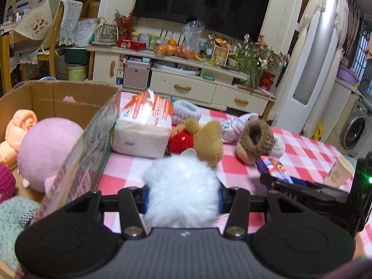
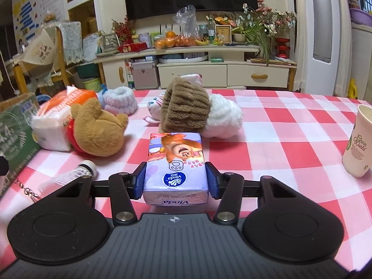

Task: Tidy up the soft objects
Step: 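Carry the pompom and tissue pack over the box and open both grippers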

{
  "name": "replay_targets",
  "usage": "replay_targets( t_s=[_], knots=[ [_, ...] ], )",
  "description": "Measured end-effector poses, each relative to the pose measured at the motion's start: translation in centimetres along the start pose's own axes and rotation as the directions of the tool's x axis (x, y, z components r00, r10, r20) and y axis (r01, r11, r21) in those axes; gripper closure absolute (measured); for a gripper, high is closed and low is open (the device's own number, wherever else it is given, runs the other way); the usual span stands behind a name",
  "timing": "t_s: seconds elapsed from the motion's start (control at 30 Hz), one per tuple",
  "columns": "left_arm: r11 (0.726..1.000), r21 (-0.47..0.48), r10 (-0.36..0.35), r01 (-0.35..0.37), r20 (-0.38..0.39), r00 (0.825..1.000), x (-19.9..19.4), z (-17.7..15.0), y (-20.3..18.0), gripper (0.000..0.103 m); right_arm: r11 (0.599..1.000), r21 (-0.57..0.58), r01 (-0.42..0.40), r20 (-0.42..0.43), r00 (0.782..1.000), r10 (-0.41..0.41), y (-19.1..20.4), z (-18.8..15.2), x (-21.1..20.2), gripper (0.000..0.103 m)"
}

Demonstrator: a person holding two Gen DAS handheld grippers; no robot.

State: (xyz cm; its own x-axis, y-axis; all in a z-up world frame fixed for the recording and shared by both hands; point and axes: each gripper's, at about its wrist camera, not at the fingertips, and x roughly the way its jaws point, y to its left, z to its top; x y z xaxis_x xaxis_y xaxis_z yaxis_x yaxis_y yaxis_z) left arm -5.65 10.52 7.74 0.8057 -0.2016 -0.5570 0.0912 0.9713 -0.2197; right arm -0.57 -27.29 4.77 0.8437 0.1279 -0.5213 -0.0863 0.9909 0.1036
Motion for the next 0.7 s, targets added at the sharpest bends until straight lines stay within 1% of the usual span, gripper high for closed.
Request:
replay_targets(
  t_s=[0.3, 0.57, 0.7],
  knots=[
    [0.998, -0.023, -0.055, 0.057, 0.079, 0.995, -2.5, 1.9, 1.2, 0.056, 0.999, 0.024, -0.038, 0.053, 0.998, 0.037, 1.0, 0.6, -2.3, 0.04],
    [0.995, -0.042, -0.083, 0.09, 0.147, 0.986, -4.1, 3.2, 2.6, 0.056, 0.997, 0.004, -0.073, 0.095, 0.993, 0.072, 3.3, 1.4, -4.2, 0.04],
    [0.993, -0.06, -0.094, 0.106, 0.184, 0.979, -5.0, 3.8, 3.5, 0.056, 0.993, 0.012, -0.12, 0.116, 0.986, 0.117, 4.7, 2.2, -5.2, 0.04]
  ],
)
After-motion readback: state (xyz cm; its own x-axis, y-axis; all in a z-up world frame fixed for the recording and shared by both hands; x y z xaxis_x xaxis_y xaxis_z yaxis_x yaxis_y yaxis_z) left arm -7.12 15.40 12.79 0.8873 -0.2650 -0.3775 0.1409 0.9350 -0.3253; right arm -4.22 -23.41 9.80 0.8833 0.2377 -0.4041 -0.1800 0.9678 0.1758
